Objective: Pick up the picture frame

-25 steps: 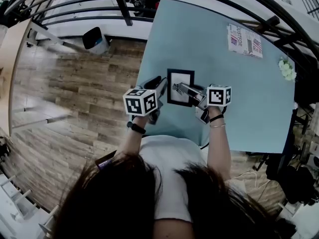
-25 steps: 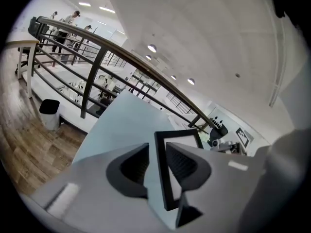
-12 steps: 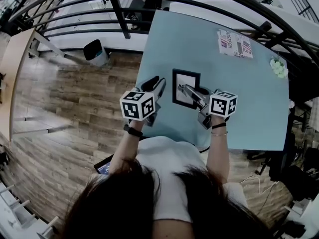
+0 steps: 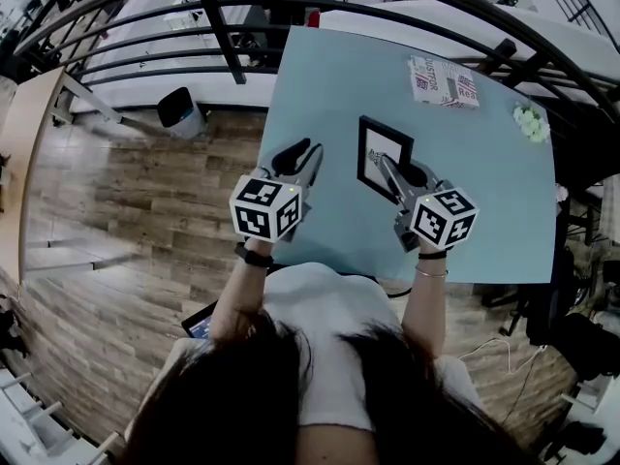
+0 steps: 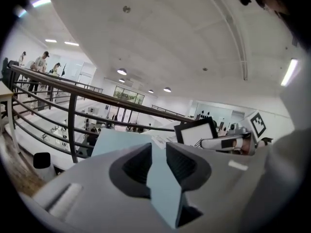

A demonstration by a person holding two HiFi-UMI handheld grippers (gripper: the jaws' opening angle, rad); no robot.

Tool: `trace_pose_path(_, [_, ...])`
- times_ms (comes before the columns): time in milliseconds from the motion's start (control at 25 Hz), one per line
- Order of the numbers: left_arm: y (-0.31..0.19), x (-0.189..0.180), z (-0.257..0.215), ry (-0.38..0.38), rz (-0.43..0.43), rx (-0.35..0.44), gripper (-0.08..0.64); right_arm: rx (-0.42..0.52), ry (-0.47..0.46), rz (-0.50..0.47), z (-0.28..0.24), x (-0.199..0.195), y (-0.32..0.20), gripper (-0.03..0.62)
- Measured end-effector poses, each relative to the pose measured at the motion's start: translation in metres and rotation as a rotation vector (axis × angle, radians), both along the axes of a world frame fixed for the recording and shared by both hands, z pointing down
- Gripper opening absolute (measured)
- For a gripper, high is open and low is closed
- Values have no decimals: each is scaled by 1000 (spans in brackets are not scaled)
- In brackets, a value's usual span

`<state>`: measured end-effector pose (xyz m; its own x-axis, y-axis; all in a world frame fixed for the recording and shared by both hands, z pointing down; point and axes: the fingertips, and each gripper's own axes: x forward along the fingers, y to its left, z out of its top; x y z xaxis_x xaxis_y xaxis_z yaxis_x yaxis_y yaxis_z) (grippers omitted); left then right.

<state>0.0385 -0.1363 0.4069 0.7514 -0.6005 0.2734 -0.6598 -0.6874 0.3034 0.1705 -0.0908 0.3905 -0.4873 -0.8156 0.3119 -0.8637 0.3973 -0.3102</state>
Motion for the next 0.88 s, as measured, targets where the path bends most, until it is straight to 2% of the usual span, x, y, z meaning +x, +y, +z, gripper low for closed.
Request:
trace_pose_path(320, [0, 8, -20, -76, 15, 143, 141, 139, 171, 177, -22, 34, 6, 14])
trace_pose_path(480, [-6, 5, -20, -93, 8, 179, 140, 201, 245, 240, -29, 40, 3, 14])
trace_pose_path(640, [-14, -4, -21, -105, -14, 203, 128, 240, 282, 273, -32, 39, 0, 14])
trace_pose_path(880, [-30, -17, -26, -78, -54, 239, 86, 267, 282, 260, -30, 31, -10, 14])
